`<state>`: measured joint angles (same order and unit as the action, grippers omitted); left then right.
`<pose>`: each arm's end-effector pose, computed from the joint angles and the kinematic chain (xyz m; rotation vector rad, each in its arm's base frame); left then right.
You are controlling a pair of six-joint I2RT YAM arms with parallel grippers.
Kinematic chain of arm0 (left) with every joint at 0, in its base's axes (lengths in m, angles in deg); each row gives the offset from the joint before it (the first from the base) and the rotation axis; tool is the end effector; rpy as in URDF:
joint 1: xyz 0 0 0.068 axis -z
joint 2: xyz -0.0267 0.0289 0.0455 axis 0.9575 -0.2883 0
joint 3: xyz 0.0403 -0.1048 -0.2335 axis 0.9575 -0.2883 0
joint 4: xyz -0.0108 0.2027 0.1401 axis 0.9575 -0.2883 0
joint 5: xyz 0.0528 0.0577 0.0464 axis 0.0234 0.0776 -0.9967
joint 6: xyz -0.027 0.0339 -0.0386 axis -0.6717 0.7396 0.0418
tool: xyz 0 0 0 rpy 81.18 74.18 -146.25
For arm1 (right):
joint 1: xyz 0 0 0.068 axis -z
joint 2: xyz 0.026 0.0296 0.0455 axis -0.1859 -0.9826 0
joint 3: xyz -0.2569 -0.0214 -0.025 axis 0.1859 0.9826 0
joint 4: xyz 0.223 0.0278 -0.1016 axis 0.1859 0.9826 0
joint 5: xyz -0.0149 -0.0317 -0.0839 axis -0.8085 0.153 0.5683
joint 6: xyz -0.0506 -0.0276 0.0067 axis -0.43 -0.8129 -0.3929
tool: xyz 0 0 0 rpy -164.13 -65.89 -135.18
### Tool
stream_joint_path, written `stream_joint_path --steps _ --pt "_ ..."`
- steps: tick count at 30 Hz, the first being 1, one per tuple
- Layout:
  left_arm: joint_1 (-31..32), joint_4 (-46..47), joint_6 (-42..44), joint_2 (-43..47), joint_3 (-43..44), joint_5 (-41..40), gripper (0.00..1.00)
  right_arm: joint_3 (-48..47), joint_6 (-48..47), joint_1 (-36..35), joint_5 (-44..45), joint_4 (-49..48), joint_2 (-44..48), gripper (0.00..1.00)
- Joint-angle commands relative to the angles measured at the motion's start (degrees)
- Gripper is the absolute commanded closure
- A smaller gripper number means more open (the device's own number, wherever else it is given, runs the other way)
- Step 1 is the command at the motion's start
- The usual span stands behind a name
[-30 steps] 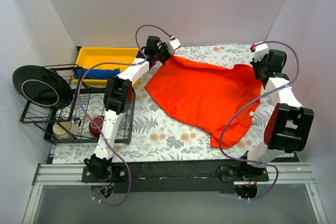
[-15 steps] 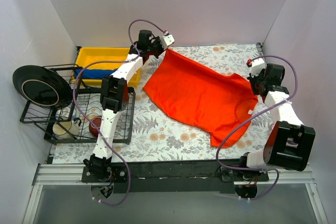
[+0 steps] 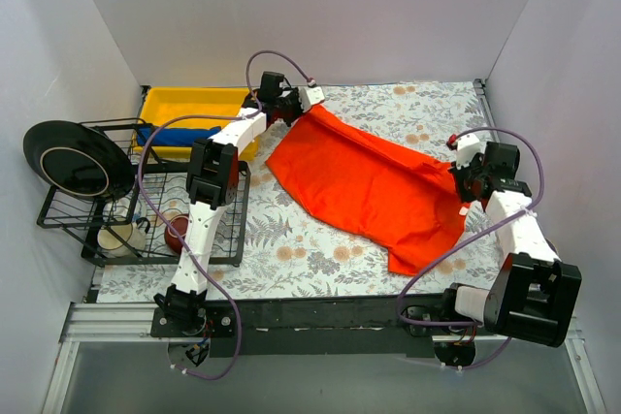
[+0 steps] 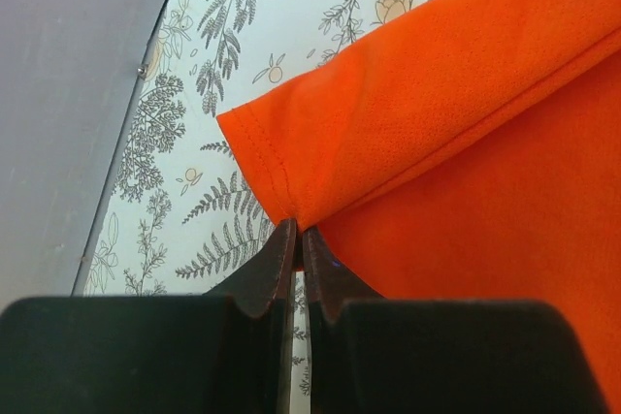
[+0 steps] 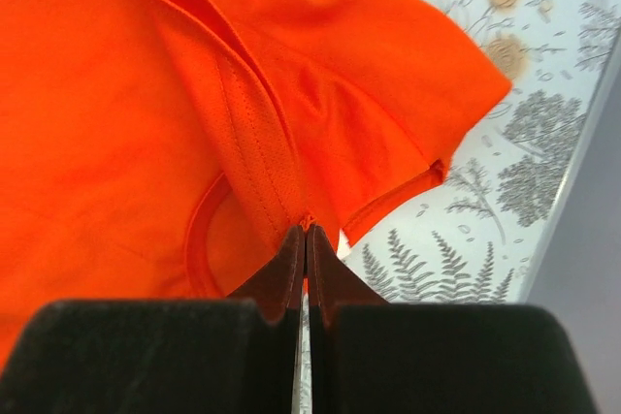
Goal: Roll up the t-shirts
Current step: Fold the T-shirt at the center of the board.
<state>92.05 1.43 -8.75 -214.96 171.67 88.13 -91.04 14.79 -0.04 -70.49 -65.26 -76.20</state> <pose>0.5136 -0.1964 0.1584 0.8306 2.0342 -0.6414 0.2482 -0.0402 0.2247 -0.4704 2.2943 -0.1684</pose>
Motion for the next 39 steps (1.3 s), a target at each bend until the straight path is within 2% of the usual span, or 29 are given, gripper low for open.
stream_joint_path --steps 1,11,16,25,33,34,35,36,37,39 --pt "-0.4 -1.2 2.4 5.9 -1.3 -0.3 1.0 2.5 2.5 -1.3 -1.8 2.9 3.2 0.99" --pt "-1.5 -4.3 3.1 8.8 -4.4 -1.2 1.0 4.4 4.3 -2.7 -1.5 3.0 4.2 0.99" --pt "-2.2 -4.5 5.6 12.4 -10.3 -1.4 1.0 5.0 4.7 -2.8 -2.4 3.2 4.1 0.99" --pt "-2.5 -6.6 6.5 13.3 -11.2 -2.4 1.0 5.4 5.3 -3.7 -4.5 4.1 3.7 0.99" --pt "-3.2 -10.1 7.9 13.9 -12.4 -3.7 1.0 2.9 -0.9 -4.0 -10.1 15.1 3.7 0.98" --pt "-3.7 -10.2 7.9 14.5 -12.4 -4.0 1.0 2.3 -1.8 -4.0 -11.7 16.4 4.4 0.91" --pt "-4.0 -10.3 7.9 14.7 -12.4 -4.2 0.93 1.3 -2.7 -4.1 -12.2 17.3 4.4 0.79" --pt "-4.1 -10.9 7.9 14.8 -11.7 -4.3 0.85 -0.6 -3.2 -4.0 -11.9 18.1 4.4 0.62" --pt "-4.3 -11.3 7.7 15.0 -11.0 -4.4 0.79 -1.9 -3.2 -3.9 -11.0 18.1 4.0 0.57" --pt "-4.5 -11.5 6.4 15.0 -9.4 -3.6 0.63 -6.0 -2.9 -3.6 -10.8 18.7 2.5 0.52"
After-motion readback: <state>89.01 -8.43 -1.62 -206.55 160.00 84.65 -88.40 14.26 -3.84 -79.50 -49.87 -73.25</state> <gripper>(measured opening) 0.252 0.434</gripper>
